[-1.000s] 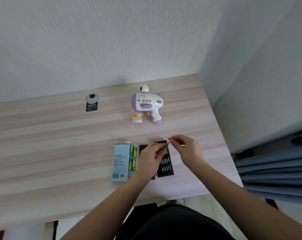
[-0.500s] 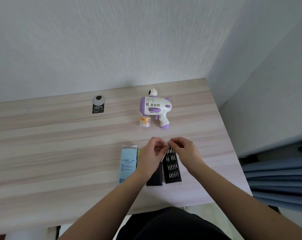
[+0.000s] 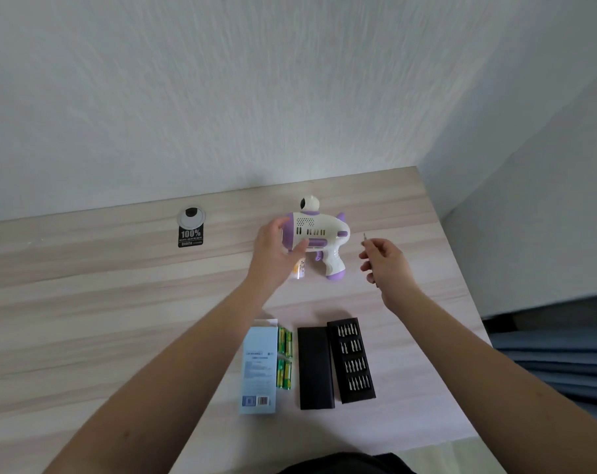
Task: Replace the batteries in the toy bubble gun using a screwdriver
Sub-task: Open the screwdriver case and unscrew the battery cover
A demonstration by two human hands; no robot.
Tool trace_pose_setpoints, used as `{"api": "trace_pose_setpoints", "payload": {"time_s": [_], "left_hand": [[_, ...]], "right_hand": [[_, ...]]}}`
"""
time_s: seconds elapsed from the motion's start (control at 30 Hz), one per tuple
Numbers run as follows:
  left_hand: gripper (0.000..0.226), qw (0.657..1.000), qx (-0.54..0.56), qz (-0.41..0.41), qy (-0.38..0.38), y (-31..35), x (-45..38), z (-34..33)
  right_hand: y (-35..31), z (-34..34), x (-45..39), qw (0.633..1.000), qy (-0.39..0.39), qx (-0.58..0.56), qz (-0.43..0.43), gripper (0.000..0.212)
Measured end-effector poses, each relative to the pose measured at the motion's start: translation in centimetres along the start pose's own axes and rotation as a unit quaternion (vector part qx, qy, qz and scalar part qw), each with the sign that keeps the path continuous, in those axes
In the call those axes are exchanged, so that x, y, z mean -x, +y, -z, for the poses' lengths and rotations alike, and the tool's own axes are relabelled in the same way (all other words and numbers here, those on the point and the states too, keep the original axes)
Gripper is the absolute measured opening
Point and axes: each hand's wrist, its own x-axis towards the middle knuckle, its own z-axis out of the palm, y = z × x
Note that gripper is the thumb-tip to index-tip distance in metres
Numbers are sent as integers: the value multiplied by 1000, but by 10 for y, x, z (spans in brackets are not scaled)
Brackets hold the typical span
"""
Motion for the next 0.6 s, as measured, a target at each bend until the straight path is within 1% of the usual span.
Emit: {"api": "trace_pose_setpoints", "payload": {"time_s": [0.13,0.27,0.3,0.4,0.47,0.6], "left_hand": [[84,995,-8,72,-63,0,-45,2],[93,972,63,168,-149,-13,-78,-3],[91,964,78,185,-172,-17,-84,-5],[68,947,125,185,-232,-27,-95,-7],[65,946,126,176,-240,-28,-98,-7],[57,954,132,155,-221,-25,-95,-5]], "right_hand": [[-3,-7,-31,999,5,51,1,20],[-3,-14,-54,995,13,100,-15,28],[-3,-16,-59,994,12,104,-22,29],[-4,-22,-68,993,-5,107,-39,27],[-6,-26,-71,994,-21,97,-41,23],[-8,-26,-70,997,-37,48,-38,28]]}}
